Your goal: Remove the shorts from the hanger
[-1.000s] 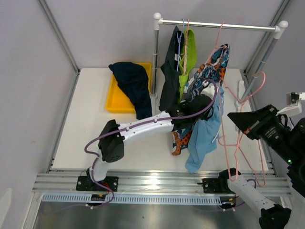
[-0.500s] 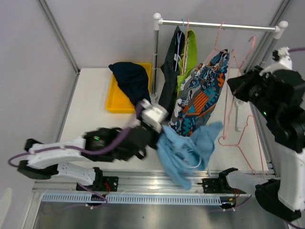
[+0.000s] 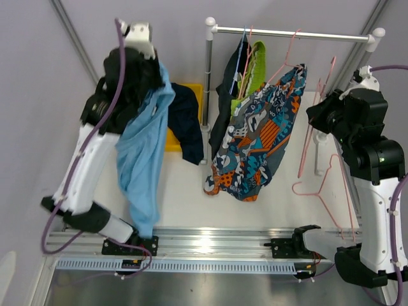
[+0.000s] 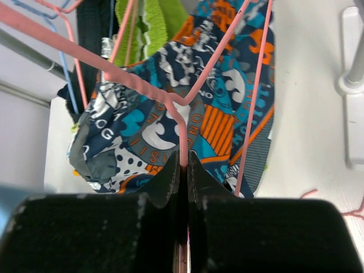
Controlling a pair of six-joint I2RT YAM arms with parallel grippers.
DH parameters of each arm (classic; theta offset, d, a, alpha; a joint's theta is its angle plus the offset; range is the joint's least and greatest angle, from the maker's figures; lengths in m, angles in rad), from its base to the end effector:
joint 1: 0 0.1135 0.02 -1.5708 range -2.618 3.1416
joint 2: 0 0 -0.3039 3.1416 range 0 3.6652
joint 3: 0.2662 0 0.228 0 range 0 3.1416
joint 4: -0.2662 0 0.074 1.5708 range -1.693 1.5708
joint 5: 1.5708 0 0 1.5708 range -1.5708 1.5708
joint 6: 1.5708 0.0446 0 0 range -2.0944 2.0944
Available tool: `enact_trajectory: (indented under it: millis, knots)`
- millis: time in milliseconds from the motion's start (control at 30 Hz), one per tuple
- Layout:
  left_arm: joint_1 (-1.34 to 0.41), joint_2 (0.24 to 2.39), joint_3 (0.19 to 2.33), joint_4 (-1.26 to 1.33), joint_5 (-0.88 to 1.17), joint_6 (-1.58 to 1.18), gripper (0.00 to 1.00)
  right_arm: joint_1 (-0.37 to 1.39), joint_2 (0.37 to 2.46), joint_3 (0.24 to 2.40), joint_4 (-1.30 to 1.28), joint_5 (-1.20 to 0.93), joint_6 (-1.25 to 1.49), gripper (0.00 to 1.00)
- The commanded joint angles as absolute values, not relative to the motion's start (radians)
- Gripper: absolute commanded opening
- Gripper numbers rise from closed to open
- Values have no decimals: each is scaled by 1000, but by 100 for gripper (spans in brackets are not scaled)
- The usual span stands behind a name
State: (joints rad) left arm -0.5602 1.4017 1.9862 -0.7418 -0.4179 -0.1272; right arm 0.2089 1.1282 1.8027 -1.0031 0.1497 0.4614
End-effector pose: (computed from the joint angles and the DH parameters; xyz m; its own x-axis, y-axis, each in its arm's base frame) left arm 0.2066 -0.1082 0.5665 -0.1502 -0.0427 -0.9877 0.1281 0.9898 -0.0622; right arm 0.1344 0.0217 0.5342 -0.3125 0.3838 -0.8689 0.0806 0.9222 0.3783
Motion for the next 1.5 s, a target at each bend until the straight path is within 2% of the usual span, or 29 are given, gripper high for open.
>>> enact_trajectory:
  millis: [0, 33, 133, 267, 367, 433, 500, 533, 567, 633, 700, 733, 800, 833, 1000, 1067, 1167, 1467]
  knots:
    - [-451, 1628, 2256, -676, -208, -72, 0, 169, 1080, 1729, -933, 101, 428, 0]
    - [-418, 1690, 2468, -701, -190, -68, 0, 158, 1074, 1708, -922, 86, 428, 0]
    - [-368, 1903, 2667, -674, -161, -39, 0, 147, 1046, 1628, -904, 74, 433, 0]
    - [-298, 1954, 2525, -444, -213, -24, 0, 146, 1014, 1548, -891, 46, 439, 0]
    - [-256, 2071, 2566, -433, -258, -41, 1, 146, 999, 1517, -893, 64, 426, 0]
    - [-253, 2112, 2528, -434, -278, -57, 7, 144, 999, 1511, -882, 81, 410, 0]
    - [-253, 2115, 2400, -437, -238, -80, 72, 137, 1008, 1528, -870, 83, 400, 0]
    - [-253, 2117, 2372, -448, -220, -107, 94, 135, 1028, 1538, -856, 83, 391, 0]
    - [-253, 2123, 2337, -477, -203, -129, 99, 132, 1041, 1574, -853, 86, 388, 0]
    - [-259, 2126, 2321, -607, -227, -216, 99, 127, 1074, 1621, -845, 107, 380, 0]
    - [-276, 2030, 2205, -602, -258, -244, 99, 120, 1127, 1693, -836, 113, 373, 0]
    - [-300, 1966, 1963, -553, -256, -236, 99, 115, 1146, 1718, -827, 121, 370, 0]
    - [-330, 1751, 1799, -418, -246, -226, 99, 110, 1204, 1761, -821, 132, 361, 0]
    - [-356, 1685, 1616, -394, -230, -215, 99, 98, 1222, 1799, -809, 130, 357, 0]
    - [-466, 1314, 1320, -429, -291, -227, 99, 80, 1351, 1905, -782, 123, 345, 0]
    - [-483, 1215, 1185, -442, -247, -293, 99, 68, 1387, 1946, -766, 127, 348, 0]
    - [-523, 1027, 1032, -428, -198, -318, 99, 43, 1451, 1976, -724, 130, 365, 0]
    - [-581, 707, 928, -597, -219, -305, 99, 9, 1589, 2014, -640, 147, 423, 0]
